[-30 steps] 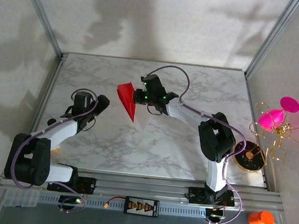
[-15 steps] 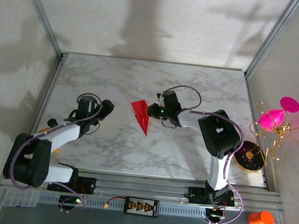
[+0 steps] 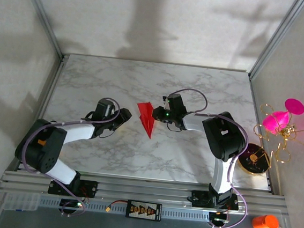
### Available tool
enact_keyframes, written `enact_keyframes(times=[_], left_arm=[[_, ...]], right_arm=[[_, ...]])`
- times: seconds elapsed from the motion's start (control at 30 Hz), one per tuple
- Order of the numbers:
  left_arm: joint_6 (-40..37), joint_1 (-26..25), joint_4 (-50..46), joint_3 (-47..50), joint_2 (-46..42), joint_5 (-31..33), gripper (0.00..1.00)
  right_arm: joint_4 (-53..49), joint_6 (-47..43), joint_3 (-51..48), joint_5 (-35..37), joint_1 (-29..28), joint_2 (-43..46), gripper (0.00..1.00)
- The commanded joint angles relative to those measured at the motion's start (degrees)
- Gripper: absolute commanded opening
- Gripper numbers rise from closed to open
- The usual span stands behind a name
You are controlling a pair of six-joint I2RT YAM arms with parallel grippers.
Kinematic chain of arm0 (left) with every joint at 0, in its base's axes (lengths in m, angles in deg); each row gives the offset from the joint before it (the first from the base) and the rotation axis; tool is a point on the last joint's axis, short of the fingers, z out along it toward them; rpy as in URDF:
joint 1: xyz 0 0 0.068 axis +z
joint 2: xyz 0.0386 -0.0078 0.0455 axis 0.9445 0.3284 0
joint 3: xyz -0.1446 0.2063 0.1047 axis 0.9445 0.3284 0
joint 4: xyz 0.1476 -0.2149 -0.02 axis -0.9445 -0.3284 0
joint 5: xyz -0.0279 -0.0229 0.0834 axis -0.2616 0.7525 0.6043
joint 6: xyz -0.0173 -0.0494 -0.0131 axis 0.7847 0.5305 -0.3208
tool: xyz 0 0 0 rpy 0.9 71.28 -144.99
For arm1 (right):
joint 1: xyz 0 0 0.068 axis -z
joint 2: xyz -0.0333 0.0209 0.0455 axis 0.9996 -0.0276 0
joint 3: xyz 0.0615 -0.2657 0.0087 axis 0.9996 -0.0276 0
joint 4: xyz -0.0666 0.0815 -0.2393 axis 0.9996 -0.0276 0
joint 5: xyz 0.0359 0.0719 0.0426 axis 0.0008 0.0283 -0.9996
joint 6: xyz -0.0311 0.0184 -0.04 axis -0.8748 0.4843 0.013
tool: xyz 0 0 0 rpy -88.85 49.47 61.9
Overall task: Fold a paper plane with a square sheet of paper (pick it up from the middle)
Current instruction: Turn over the paper plane at the top-center of the table, then move the paper plane to the top-center of the table.
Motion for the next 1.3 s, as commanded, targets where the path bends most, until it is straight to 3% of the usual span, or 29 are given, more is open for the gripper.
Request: enact_keyframes(times=[0.0,0.23,0.43,0.67,0.97,1.27], left_arm=[[2.02,-1.94,2.75,-2.54,2.68,-3.24,0.59],[3.50,-4.78,4.74,-6.80,8.72,-5.17,0.39],[4.15,-6.33,5.56,-9.54,12.44,-6.94,0.33],[4.07,-7.50,6.57,-11.75,14.25,-8.53,0.33],[0.52,-8.90,1.26,-16.32,16.16,-7.30,0.47],[-0.74,-9.02,-8.34,-22.46,20.92,-2.24,0.35]], right_arm=[[-2.24,-0.70,-0.58,2.06,0.73,0.81,0.10],[-2.33,-0.37,-1.32,2.32,1.31,0.23,0.07],[-2.70,-0.70,-1.41,2.39,1.52,0.14,0.07],[-2.81,-0.89,-1.50,2.24,1.60,0.05,0.07],[-3.12,-1.16,-1.32,2.20,1.63,0.10,0.07],[-3.20,-1.07,-1.14,2.24,1.64,-0.12,0.06]])
